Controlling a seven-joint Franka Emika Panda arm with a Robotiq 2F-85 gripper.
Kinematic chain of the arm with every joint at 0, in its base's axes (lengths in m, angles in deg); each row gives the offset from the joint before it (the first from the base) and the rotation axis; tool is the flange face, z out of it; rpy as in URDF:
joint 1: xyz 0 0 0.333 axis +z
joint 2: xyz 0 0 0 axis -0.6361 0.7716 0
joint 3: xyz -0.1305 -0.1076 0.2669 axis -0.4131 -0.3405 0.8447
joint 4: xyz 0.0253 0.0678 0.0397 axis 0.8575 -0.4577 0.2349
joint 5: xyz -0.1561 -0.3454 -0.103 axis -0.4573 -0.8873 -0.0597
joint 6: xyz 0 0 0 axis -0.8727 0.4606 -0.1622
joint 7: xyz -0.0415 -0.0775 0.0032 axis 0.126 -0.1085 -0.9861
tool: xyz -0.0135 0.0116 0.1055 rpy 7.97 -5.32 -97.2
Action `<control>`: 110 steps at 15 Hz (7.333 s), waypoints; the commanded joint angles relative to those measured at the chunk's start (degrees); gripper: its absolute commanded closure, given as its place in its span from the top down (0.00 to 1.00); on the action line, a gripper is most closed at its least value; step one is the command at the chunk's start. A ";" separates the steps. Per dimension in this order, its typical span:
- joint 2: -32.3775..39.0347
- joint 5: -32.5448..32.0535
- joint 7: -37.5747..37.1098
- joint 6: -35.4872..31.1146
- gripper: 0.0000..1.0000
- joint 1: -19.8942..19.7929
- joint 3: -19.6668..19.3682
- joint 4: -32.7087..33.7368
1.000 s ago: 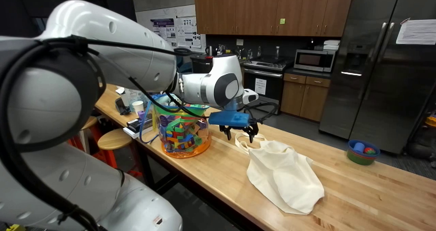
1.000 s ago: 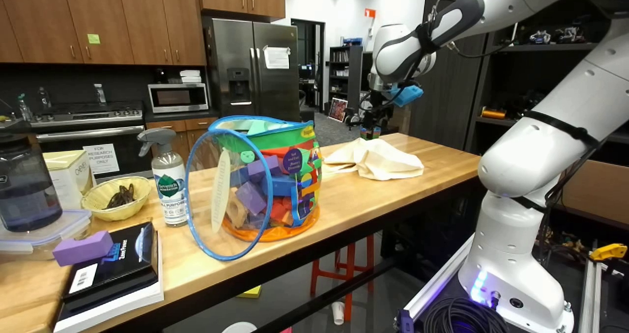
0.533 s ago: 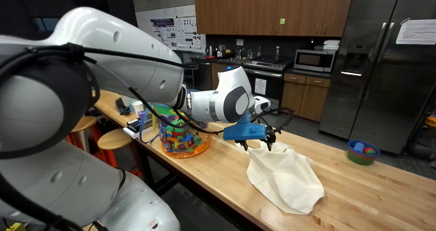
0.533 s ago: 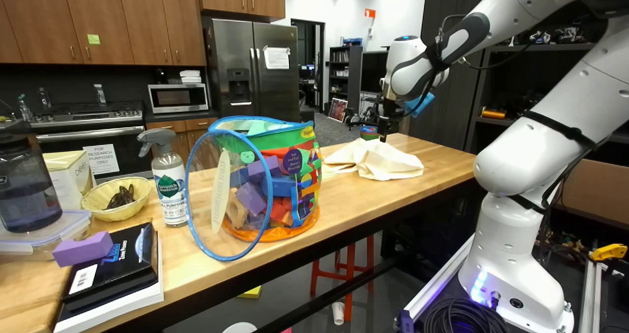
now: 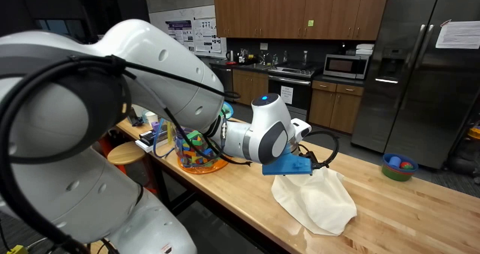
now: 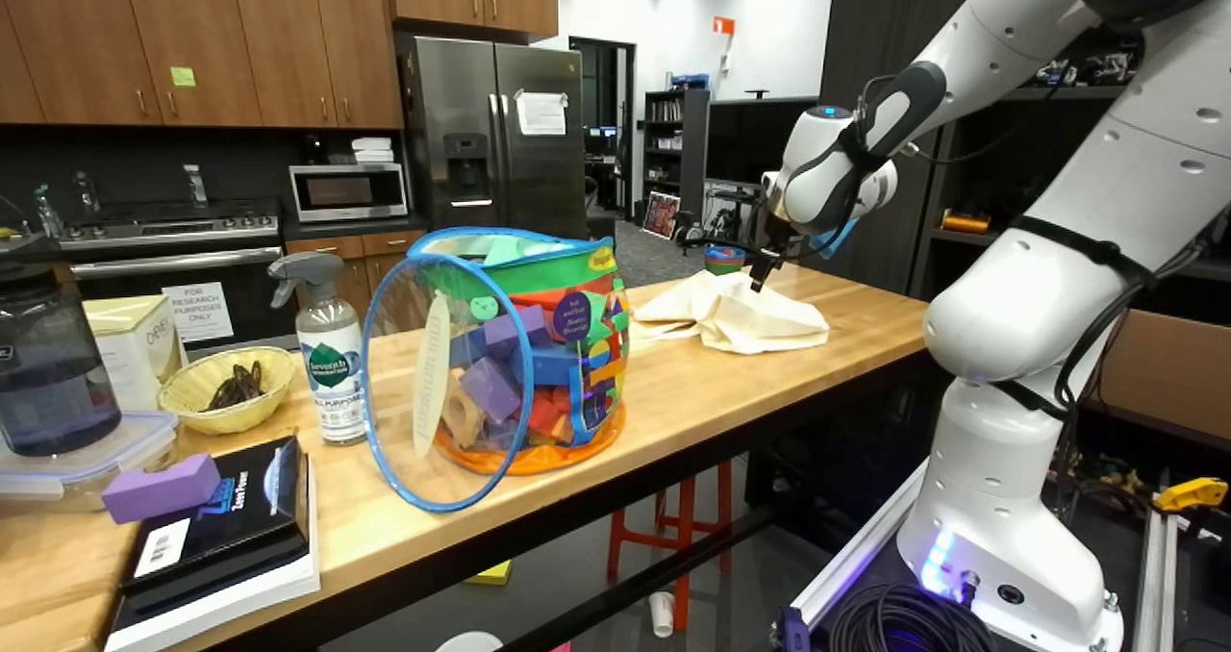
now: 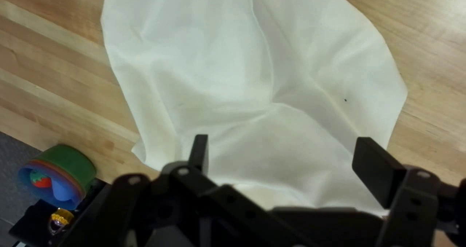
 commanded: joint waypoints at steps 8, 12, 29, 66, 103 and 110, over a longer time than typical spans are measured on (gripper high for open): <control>9.58 5.53 -0.51 -15.08 1.00 1.02 1.57 -0.53; 12.22 3.18 -1.35 -20.47 1.00 -1.30 2.95 0.53; 19.88 2.99 3.29 -23.20 0.61 2.17 4.97 3.28; 13.94 30.09 25.74 20.87 0.01 13.24 7.51 29.28; 10.87 15.99 9.42 21.77 0.01 -4.21 -4.66 29.65; 5.27 11.94 5.71 22.35 0.01 -5.52 -5.28 19.06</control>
